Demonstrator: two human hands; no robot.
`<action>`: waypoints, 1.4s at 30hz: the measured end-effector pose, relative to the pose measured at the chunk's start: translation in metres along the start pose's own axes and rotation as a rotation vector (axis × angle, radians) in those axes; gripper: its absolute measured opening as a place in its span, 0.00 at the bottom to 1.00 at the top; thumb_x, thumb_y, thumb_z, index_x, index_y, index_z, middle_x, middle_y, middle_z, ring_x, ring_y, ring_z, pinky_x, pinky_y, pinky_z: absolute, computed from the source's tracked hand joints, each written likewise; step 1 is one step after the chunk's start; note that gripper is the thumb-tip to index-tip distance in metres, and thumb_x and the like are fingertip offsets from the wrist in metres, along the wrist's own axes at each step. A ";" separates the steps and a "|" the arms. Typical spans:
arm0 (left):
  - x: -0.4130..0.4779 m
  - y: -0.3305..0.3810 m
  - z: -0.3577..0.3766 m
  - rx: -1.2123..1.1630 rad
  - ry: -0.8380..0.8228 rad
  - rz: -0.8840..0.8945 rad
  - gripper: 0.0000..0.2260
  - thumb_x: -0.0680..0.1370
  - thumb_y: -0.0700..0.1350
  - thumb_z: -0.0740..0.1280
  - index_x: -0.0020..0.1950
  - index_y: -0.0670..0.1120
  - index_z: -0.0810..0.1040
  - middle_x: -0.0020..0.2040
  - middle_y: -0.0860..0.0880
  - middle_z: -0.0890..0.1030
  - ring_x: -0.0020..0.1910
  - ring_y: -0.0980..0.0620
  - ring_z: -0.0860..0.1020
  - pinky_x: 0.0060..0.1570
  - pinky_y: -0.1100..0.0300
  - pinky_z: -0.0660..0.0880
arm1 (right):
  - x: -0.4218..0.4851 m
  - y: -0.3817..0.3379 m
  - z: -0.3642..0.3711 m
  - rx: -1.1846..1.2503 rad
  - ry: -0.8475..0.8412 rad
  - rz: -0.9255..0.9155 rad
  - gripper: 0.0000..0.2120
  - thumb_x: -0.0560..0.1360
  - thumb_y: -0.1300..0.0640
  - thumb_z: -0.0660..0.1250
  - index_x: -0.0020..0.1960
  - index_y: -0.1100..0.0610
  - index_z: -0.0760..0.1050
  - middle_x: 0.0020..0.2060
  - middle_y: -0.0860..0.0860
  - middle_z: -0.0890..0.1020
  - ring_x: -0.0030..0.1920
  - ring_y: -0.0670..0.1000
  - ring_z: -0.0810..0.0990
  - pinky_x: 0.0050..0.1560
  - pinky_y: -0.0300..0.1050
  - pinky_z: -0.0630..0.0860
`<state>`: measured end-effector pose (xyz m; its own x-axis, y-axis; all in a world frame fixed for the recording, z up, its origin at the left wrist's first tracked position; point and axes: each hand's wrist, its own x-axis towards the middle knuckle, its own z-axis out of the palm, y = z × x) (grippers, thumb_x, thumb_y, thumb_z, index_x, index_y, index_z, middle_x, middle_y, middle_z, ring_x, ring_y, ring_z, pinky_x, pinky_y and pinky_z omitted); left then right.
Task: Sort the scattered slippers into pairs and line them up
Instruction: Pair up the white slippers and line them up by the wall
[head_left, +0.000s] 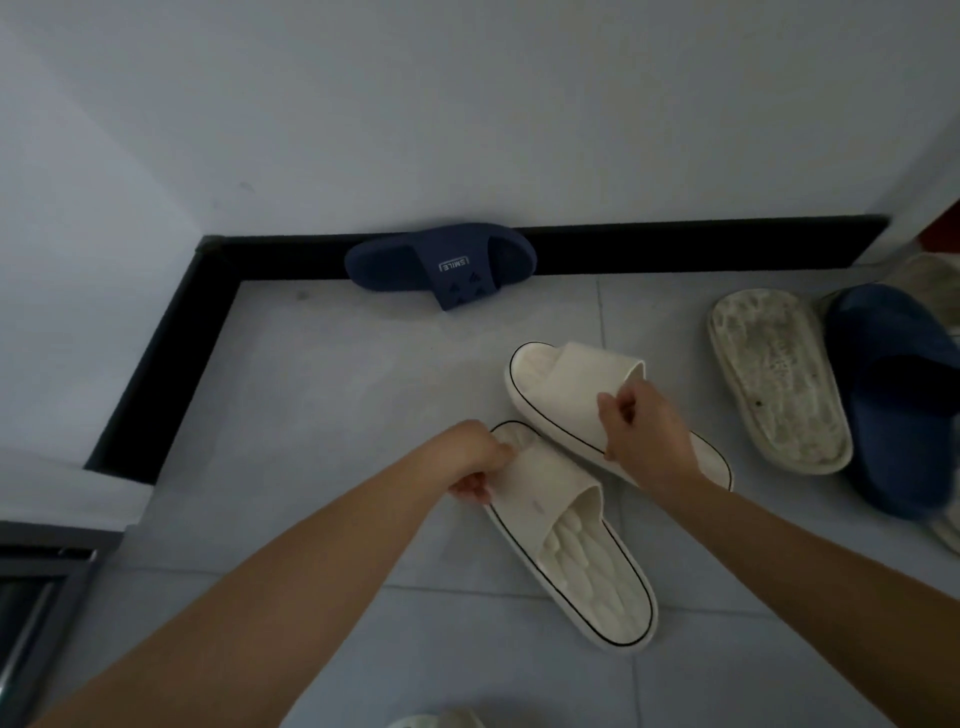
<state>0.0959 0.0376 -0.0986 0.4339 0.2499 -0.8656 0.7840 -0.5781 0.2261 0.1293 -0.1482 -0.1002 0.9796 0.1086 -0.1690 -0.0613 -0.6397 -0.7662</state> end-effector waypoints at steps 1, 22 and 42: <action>0.000 0.004 -0.002 -0.021 0.021 0.023 0.15 0.81 0.49 0.55 0.38 0.42 0.70 0.32 0.46 0.74 0.15 0.53 0.74 0.19 0.68 0.66 | -0.010 0.002 -0.004 0.012 0.002 -0.005 0.12 0.77 0.52 0.61 0.39 0.58 0.67 0.27 0.51 0.78 0.24 0.45 0.78 0.25 0.29 0.68; 0.004 0.011 -0.022 -0.635 -0.080 0.475 0.07 0.73 0.49 0.72 0.44 0.45 0.83 0.39 0.49 0.84 0.35 0.54 0.82 0.37 0.62 0.79 | -0.104 -0.001 -0.028 0.247 -0.298 -0.027 0.19 0.77 0.50 0.61 0.31 0.57 0.73 0.22 0.52 0.79 0.24 0.47 0.78 0.31 0.43 0.75; -0.096 0.232 0.106 -0.269 -0.262 0.889 0.25 0.55 0.61 0.75 0.43 0.44 0.84 0.38 0.47 0.84 0.37 0.51 0.81 0.39 0.58 0.77 | -0.076 0.084 -0.213 0.686 -0.014 0.477 0.20 0.73 0.39 0.62 0.53 0.54 0.79 0.46 0.53 0.84 0.49 0.53 0.82 0.51 0.47 0.78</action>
<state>0.1896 -0.2029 -0.0105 0.8307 -0.3937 -0.3936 0.3063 -0.2673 0.9136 0.0906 -0.3727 -0.0200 0.8171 -0.0441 -0.5747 -0.5758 -0.0149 -0.8175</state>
